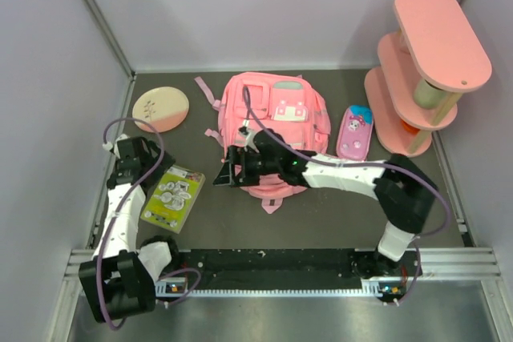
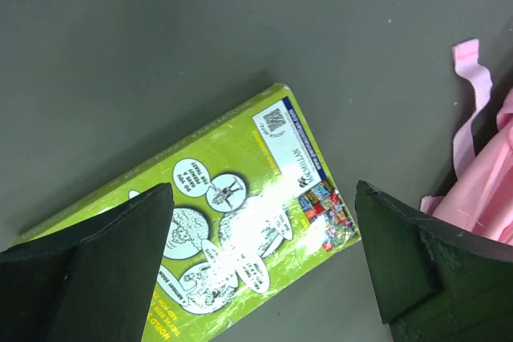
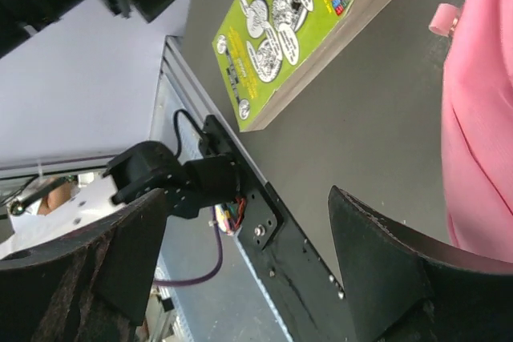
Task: Pack the student bag
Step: Pick up the book from the center of the board.
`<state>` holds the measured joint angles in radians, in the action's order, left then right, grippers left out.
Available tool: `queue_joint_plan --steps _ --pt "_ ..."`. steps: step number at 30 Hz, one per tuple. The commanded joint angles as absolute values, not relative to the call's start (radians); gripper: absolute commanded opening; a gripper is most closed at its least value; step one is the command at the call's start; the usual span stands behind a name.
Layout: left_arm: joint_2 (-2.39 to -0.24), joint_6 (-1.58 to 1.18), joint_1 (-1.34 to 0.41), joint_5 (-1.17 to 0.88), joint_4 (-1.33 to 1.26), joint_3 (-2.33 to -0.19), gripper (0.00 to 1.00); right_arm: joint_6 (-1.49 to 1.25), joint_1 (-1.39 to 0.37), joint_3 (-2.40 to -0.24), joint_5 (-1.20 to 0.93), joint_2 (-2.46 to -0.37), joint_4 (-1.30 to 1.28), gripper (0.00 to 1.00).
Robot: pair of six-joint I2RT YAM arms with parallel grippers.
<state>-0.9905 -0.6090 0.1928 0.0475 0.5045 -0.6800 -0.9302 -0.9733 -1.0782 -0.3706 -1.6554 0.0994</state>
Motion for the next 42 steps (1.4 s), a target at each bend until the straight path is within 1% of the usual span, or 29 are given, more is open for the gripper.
queue_joint_plan --steps 1,2,4,7,9,11,16,22,24,25,30,34,36,38,39,42 --pt "-0.966 -0.643 0.233 0.073 0.480 -0.670 0.99 -0.934 -1.026 -1.250 -0.393 -1.810 0.134 0.80" --pt "-0.971 -0.635 0.238 0.109 0.477 -0.661 0.99 -0.913 -1.034 -1.278 -0.384 -1.836 0.112 0.80" --pt "-0.995 -0.626 0.244 0.112 0.459 -0.653 0.99 -0.911 -1.052 -1.325 -0.387 -1.903 0.106 0.80" --pt "-1.043 -0.624 0.248 0.144 0.439 -0.641 0.99 -0.948 -1.066 -1.359 -0.382 -1.977 0.132 0.80" --pt "-1.065 -0.633 0.249 0.187 0.423 -0.615 0.99 -0.963 -1.071 -1.387 -0.362 -2.026 0.104 0.80" --pt "-1.089 -0.637 0.250 0.189 0.348 -0.559 0.99 -0.980 -1.078 -1.407 -0.353 -2.052 0.117 0.80" --pt "-1.158 -0.632 0.249 0.176 0.299 -0.511 0.99 -0.999 -1.091 -1.463 -0.299 -2.123 0.091 0.80" --pt "-1.178 -0.620 0.250 0.008 0.269 -0.496 0.99 -1.048 -1.091 -1.528 -0.284 -2.210 0.072 0.81" --pt "-1.174 -0.618 0.250 -0.066 0.259 -0.488 0.98 -1.048 -1.091 -1.542 -0.288 -2.232 0.077 0.81" --pt "-1.173 -0.617 0.250 -0.143 0.262 -0.486 0.96 -1.048 -1.091 -1.552 -0.288 -2.236 0.078 0.81" --pt "-1.181 -0.646 0.250 -0.262 0.226 -0.445 0.90 -1.051 -1.088 -1.618 -0.284 -2.281 0.034 0.80" --pt "-1.169 -0.635 0.250 -0.276 0.245 -0.440 0.89 -1.036 -1.071 -1.635 -0.242 -2.273 0.019 0.72" --pt "-1.146 -0.627 0.250 -0.278 0.252 -0.442 0.86 -1.025 -1.055 -1.663 -0.244 -2.278 0.005 0.65" --pt "-1.131 -0.626 0.250 -0.281 0.267 -0.446 0.85 -1.019 -1.032 -1.672 -0.239 -2.281 0.003 0.53" --pt "-1.112 -0.627 0.252 -0.279 0.275 -0.449 0.84 -1.009 -1.025 -1.678 -0.239 -2.278 0.003 0.45" --pt "-1.078 -0.634 0.249 -0.275 0.288 -0.446 0.81 -0.976 -1.000 -1.693 -0.244 -2.266 -0.023 0.43"
